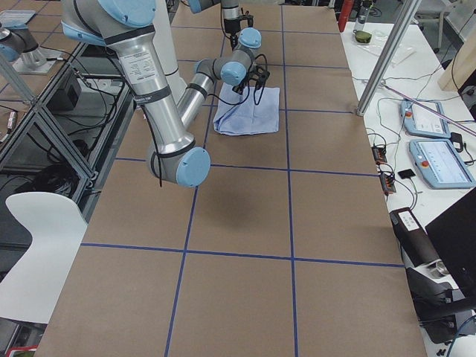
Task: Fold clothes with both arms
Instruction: 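Carry the near edge with both grippers over onto the far edge, then open both grippers and press the right gripper on the folded shirt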
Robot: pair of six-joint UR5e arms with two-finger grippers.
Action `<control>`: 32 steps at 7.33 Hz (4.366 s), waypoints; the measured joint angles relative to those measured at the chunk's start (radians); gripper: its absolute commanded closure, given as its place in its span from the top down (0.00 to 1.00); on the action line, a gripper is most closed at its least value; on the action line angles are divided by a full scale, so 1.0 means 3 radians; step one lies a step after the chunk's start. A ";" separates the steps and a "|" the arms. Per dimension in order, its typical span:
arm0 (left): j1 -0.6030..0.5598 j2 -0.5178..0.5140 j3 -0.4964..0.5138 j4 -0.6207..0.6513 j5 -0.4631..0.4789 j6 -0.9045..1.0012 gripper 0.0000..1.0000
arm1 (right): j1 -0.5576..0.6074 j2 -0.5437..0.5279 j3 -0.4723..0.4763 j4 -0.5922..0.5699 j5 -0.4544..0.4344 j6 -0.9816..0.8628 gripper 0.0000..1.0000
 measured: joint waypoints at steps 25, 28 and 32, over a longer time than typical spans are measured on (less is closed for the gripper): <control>-0.0709 0.0070 0.1550 -0.1666 0.0000 0.0449 1.00 | -0.0767 0.1070 -0.1746 0.0214 -0.1454 -0.0999 1.00; -0.0718 0.0089 0.1534 -0.1665 -0.0001 0.0443 1.00 | -0.0610 0.1270 -0.2191 0.0368 -0.1555 -0.1308 1.00; -0.0723 0.0099 0.1481 -0.1665 -0.0001 0.0427 1.00 | -0.0136 0.1581 -0.2935 0.0980 -0.1589 -0.1659 1.00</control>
